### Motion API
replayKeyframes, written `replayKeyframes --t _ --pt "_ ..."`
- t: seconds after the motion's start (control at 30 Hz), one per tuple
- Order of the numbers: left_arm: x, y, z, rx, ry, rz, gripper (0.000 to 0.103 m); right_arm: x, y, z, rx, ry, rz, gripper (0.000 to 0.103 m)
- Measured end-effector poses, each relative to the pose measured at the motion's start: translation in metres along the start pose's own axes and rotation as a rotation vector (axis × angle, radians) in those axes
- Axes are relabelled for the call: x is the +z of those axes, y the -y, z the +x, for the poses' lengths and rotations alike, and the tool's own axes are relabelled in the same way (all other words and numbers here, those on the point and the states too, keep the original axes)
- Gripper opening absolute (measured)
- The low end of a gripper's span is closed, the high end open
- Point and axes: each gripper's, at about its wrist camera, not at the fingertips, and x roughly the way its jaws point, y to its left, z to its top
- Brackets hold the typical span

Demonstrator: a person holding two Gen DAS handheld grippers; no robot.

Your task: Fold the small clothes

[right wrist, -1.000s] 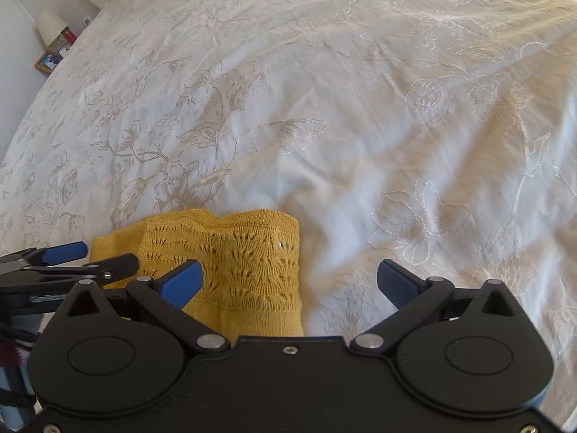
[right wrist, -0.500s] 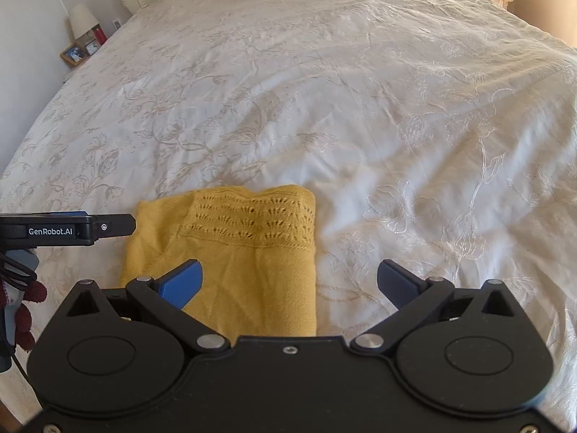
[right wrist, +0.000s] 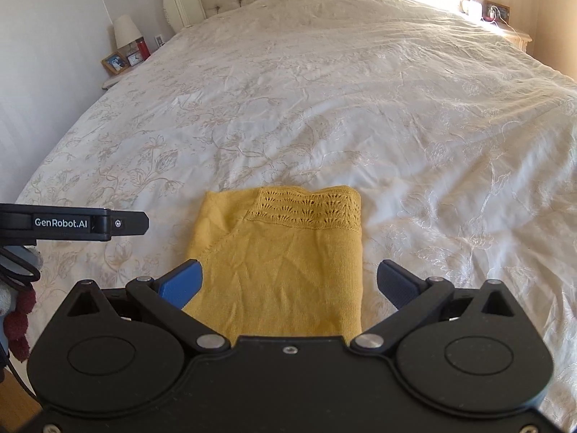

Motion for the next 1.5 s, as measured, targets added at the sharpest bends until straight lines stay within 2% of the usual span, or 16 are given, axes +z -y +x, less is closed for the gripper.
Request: replayKeyframes --t 0.07,0.23,0.37,0.43,0.6,0.83,1.07,1.5 --pt "-0.004 0.002 -0.008 0.041 0.007 -0.013 0.1 -0.004 -0.001 -0.005 -0.012 0.0 -0.018 0.102" --pt "-0.012 0.012 -0.029 0.089 -0.014 -0.058 0.094 -0.012 0.005 -0.021 0.004 0.006 -0.017 0.102" --pt "-0.023 0.03 -0.045 0.175 -0.004 -0.015 0.094 -0.013 0.014 -0.037 0.005 -0.005 0.023 0.102" --pt "-0.027 0.039 -0.052 0.192 0.001 0.004 0.094 -0.012 0.018 -0.042 -0.01 -0.03 0.054 0.102" --pt "-0.039 0.047 -0.062 0.126 -0.03 -0.043 0.094 -0.016 0.023 -0.055 -0.056 -0.085 0.068 0.102" --pt "-0.056 0.061 -0.076 0.121 -0.053 -0.049 0.093 -0.025 0.024 -0.075 0.009 -0.075 0.065 0.102" --pt "-0.071 0.068 -0.09 0.137 -0.051 -0.054 0.093 -0.035 0.025 -0.088 -0.007 -0.053 0.085 0.102" --pt "-0.085 0.076 -0.105 0.14 -0.051 -0.049 0.093 -0.052 0.031 -0.098 -0.018 -0.074 0.122 0.102"
